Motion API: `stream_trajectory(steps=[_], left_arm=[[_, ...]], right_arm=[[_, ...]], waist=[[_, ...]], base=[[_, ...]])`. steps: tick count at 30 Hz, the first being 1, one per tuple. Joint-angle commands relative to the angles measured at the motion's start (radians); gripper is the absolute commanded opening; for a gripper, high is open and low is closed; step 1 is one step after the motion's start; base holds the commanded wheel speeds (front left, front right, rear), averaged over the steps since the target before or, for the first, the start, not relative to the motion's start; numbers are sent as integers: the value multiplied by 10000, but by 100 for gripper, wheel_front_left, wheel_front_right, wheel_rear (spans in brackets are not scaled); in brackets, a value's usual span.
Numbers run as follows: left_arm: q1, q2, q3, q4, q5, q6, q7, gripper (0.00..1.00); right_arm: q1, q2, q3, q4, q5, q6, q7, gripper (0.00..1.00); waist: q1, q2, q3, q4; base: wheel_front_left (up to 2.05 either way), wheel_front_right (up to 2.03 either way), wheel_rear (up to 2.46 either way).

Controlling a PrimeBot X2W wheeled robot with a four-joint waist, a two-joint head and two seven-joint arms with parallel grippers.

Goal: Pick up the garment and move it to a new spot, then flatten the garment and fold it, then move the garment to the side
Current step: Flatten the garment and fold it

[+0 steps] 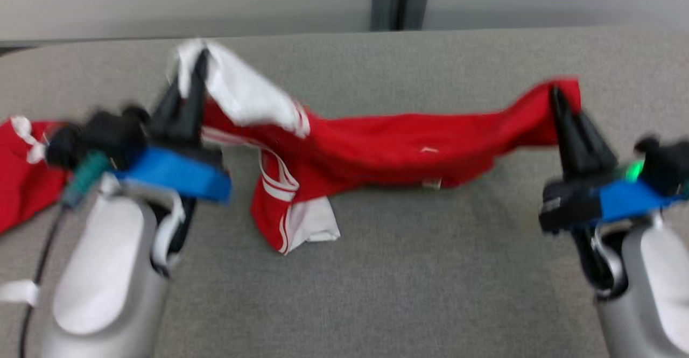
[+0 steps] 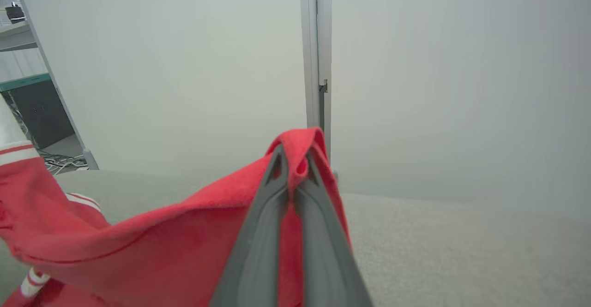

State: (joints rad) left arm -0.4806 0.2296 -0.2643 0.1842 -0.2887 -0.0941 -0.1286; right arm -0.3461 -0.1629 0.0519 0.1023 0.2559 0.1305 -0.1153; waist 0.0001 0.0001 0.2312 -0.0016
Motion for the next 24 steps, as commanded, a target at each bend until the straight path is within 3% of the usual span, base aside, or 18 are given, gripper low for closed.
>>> stream_trajectory(steps=[1, 11, 18, 24], left_arm=[[-548, 80, 116, 44, -72, -44, 81, 0], [-6269, 1112, 296, 1350, -267, -312, 737, 0], [-9707, 1214, -5, 2706, -497, -377, 623, 0], [-11959, 1194, -968, 4004, -747, -386, 377, 0]], right_arm=[[-572, -79, 20, 42, -26, 5, 63, 0], [-6254, -582, 222, 1636, 167, 3, 647, 0], [-9451, -970, 334, 3448, 505, 3, 588, 0], [-11569, -1342, 405, 4944, 699, 5, 593, 0]], waist=[[-1, -1, 366, 152], [-1, -1, 2467, -181], [-1, -1, 3142, -328], [-1, -1, 3321, -394]], base=[[0, 0, 0], [0, 0, 0], [0, 0, 0], [0, 0, 0]])
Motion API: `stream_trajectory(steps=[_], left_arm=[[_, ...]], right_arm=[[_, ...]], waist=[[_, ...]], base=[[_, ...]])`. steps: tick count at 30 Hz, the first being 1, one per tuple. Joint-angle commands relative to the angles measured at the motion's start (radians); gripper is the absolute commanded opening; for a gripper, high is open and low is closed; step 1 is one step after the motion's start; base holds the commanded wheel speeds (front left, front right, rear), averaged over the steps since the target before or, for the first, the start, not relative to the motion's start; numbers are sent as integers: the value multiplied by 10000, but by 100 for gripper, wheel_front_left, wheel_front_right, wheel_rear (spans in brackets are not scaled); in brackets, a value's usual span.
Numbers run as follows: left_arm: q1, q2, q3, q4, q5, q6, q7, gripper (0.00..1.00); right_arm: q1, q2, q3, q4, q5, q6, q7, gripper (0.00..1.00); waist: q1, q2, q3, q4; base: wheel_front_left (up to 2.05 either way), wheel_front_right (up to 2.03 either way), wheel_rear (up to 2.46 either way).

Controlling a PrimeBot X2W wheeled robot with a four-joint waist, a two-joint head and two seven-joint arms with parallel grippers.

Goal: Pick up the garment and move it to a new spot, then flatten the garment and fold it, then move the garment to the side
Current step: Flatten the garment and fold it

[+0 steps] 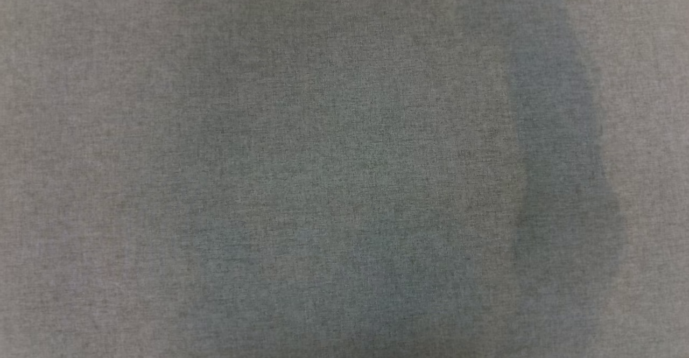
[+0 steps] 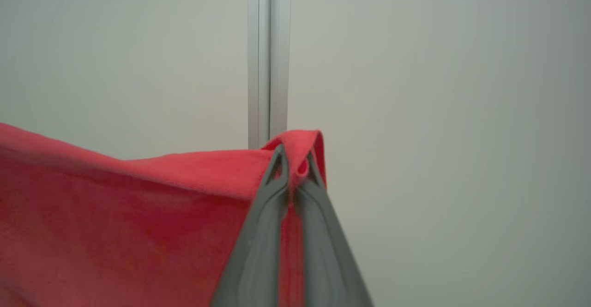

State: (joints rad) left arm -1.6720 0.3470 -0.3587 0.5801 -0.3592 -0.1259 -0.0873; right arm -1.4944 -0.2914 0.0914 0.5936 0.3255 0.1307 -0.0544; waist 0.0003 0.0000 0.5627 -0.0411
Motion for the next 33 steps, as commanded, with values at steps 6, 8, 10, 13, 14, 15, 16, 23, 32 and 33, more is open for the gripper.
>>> stream_trajectory(steps=[6, 8, 10, 13, 14, 15, 16, 23, 32, 33], left_arm=[[-1086, -157, -833, 1066, -435, -68, -469, 0], [-1086, -148, -1041, 1369, -613, -61, -647, 0], [-921, -96, -1217, 1655, -781, -42, -838, 0], [-511, -81, -1323, 1997, -1036, -42, -1134, 0], [-305, -73, -1336, 2084, -1117, -42, -1242, 0], [-81, -66, -1276, 2136, -1236, -42, -1369, 0], [174, -68, -1192, 2162, -1330, -41, -1478, 0], [3417, 202, -804, 814, -1474, 553, -1782, 0], [9012, 308, 155, -3207, -1698, 1943, -1787, 0], [9586, 285, 146, -3539, -1715, 2064, -1786, 0]], right_arm=[[-1404, -144, 291, 1422, 294, 3, -114, 0], [-1547, -96, 494, 1786, 360, 3, -226, 0], [-1435, -31, 686, 2071, 454, 3, -378, 0], [-1005, 34, 821, 2478, 669, 1, -716, 0], [-799, 91, 909, 2600, 753, 1, -829, 0], [-614, 138, 934, 2685, 878, 1, -997, 0], [-442, 157, 965, 2743, 961, 1, -1155, 0], [1768, 713, 1201, 2722, 1739, 1, -1885, 0], [5562, 563, 1685, 1154, 2286, 3, -2066, 0], [5988, 553, 1668, 990, 2414, 3, -2068, 0]], waist=[[-3, 0, 193, 11], [-3, 0, 286, 16], [-3, 0, 388, 20], [-3, 0, 521, 38], [-3, 0, 537, 43], [-3, 0, 550, 54], [-3, 0, 551, 65], [-3, 0, 113, -91], [-3, 0, -830, 48], [-3, 0, -937, 57]], base=[[0, 0, 0], [0, 0, 0], [0, 0, 0], [0, 0, 0], [0, 0, 0], [0, 0, 0], [0, 0, 0], [0, 0, 0], [0, 0, 0], [0, 0, 0]])
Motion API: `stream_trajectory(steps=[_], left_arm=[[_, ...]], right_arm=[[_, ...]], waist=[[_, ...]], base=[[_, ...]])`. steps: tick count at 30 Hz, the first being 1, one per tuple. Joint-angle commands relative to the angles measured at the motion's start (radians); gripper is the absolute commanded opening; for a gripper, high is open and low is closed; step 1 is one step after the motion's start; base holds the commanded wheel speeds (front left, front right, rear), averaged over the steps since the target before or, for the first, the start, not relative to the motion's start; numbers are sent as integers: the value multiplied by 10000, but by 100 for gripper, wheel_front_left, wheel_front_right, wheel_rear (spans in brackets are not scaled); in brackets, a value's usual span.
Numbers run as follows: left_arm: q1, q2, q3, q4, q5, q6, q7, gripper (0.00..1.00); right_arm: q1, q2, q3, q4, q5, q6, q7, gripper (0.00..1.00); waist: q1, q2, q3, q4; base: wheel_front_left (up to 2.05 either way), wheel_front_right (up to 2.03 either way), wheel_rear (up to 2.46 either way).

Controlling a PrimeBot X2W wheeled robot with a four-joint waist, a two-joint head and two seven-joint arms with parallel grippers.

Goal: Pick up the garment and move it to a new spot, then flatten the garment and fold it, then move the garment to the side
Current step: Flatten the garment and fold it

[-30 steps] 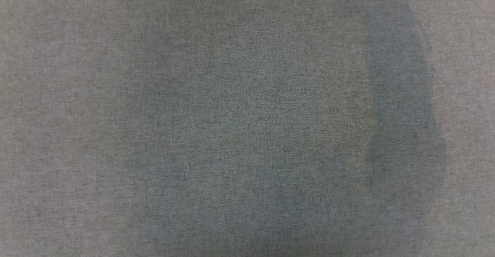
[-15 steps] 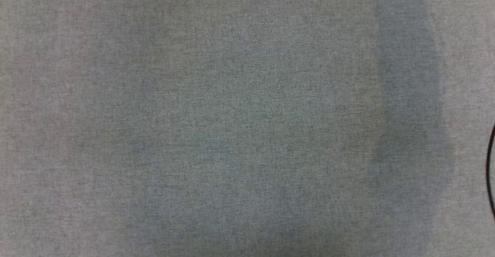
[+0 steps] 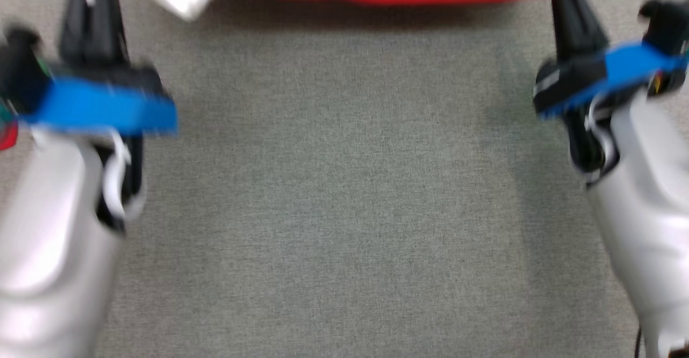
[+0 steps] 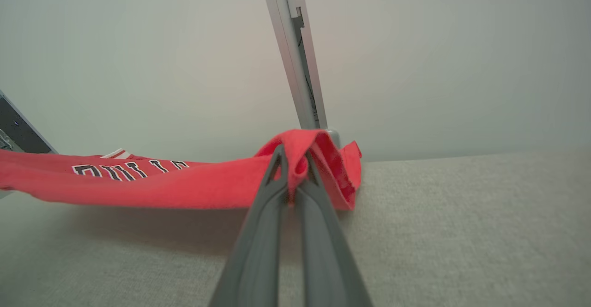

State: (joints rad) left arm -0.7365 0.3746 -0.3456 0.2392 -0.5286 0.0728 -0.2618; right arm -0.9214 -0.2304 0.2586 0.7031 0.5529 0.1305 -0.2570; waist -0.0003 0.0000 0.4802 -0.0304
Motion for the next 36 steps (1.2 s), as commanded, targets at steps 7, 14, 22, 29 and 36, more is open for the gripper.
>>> stream_trajectory(steps=[7, 14, 22, 29, 36], left_arm=[[3207, -234, -165, -1645, -71, 713, -43, 0], [5686, -494, -196, -2363, -215, 1113, -45, 0], [7697, -579, -385, -2691, -153, 1194, -47, 0], [8706, -670, -720, -2883, -161, 1171, -45, 0], [9051, -524, -824, -2938, -249, 1109, 74, 0]], right_arm=[[2680, -136, -156, -1087, 556, 5, 109, 0], [4924, -27, -693, -1956, 635, 5, 428, 0], [7315, 175, -1569, -3032, 238, 3, 1035, 0], [9397, 641, -2612, -4574, -291, 3, 1792, 0], [10642, 1213, -3369, -5868, -603, 3, 2659, 0]], waist=[[3, 0, -769, 3], [3, 0, -1579, 24], [3, 0, -2550, 216], [3, 0, -3051, 419], [3, 0, -3199, 519]], base=[[0, 0, 0], [0, 0, 0], [0, 0, 0], [0, 0, 0], [0, 0, 0]])
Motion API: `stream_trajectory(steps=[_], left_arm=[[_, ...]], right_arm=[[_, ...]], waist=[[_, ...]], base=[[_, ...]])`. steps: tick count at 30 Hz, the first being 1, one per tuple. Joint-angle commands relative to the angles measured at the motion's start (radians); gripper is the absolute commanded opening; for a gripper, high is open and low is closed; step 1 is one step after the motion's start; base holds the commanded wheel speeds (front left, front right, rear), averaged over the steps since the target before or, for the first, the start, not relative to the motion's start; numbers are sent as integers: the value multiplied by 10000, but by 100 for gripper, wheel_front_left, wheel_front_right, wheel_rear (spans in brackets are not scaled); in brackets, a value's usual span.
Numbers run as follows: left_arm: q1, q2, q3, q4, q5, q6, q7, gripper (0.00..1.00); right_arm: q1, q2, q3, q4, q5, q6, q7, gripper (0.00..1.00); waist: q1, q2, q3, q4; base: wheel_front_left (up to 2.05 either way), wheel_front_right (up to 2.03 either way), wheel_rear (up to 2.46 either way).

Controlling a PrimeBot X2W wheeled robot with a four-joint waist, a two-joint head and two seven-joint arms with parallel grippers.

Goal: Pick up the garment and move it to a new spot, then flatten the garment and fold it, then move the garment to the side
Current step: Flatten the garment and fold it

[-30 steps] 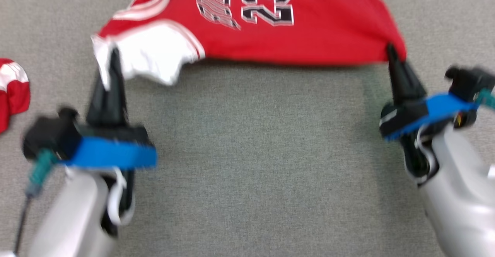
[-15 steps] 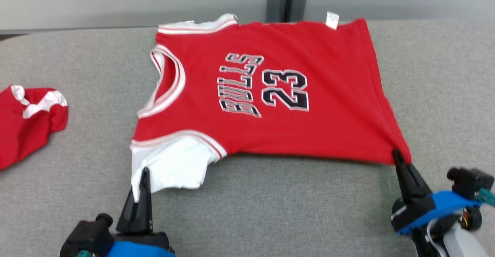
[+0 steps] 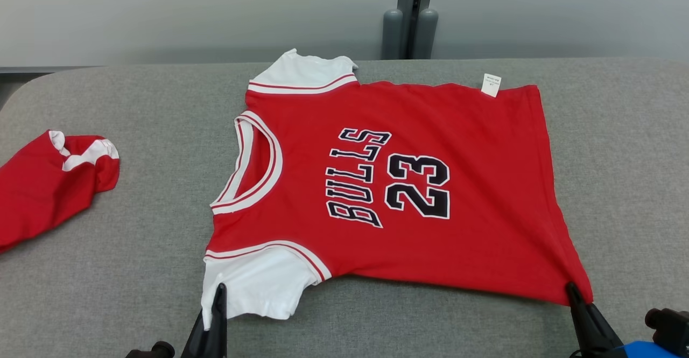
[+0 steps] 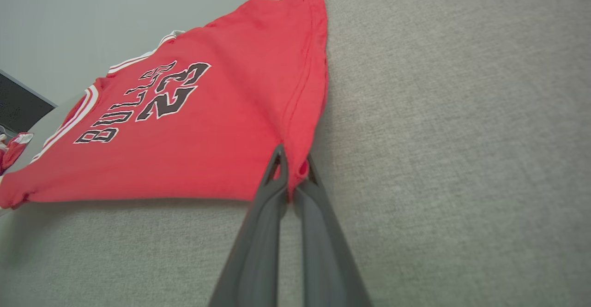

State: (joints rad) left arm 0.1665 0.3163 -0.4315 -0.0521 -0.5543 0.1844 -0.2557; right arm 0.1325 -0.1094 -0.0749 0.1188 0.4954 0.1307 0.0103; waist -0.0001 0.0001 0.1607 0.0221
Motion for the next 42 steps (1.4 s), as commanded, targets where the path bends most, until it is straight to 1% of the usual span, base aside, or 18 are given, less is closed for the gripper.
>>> stream_trajectory(steps=[1, 6, 12, 20, 30, 34, 42], left_arm=[[-14, 83, 21, -9, 35, -16, 33, 0], [-234, 176, 36, 30, 66, -27, 104, 0], [-326, 350, 146, 31, 88, 48, 152, 0], [-754, 471, -3, 39, 207, -68, 320, 0], [-2044, 712, -83, 521, 351, -509, 688, 0], [-2656, 830, -100, 871, 374, -734, 816, 0], [-3984, 881, -153, 1604, 478, -1148, 1006, 0]], right_arm=[[161, 38, -57, -125, -75, 3, 87, 0], [229, 266, -124, -459, -214, 3, 469, 0], [133, 361, -101, -628, -248, 3, 709, 0], [-61, 430, -27, -790, -140, 3, 864, 0], [-746, 256, 56, -670, 164, 3, 1335, 0], [-1192, 181, 98, -535, 281, 3, 1529, 0], [-2166, 70, 103, -286, 506, 3, 1910, 0]], waist=[[1, -1, -29, -17], [1, -1, -130, -43], [1, -1, -169, -136], [1, -1, -160, -203], [1, -1, 91, -365], [1, -1, 341, -469], [1, -1, 994, -556]], base=[[0, 0, 0], [0, 0, 0], [0, 0, 0], [0, 0, 0], [0, 0, 0], [0, 0, 0], [0, 0, 0]])
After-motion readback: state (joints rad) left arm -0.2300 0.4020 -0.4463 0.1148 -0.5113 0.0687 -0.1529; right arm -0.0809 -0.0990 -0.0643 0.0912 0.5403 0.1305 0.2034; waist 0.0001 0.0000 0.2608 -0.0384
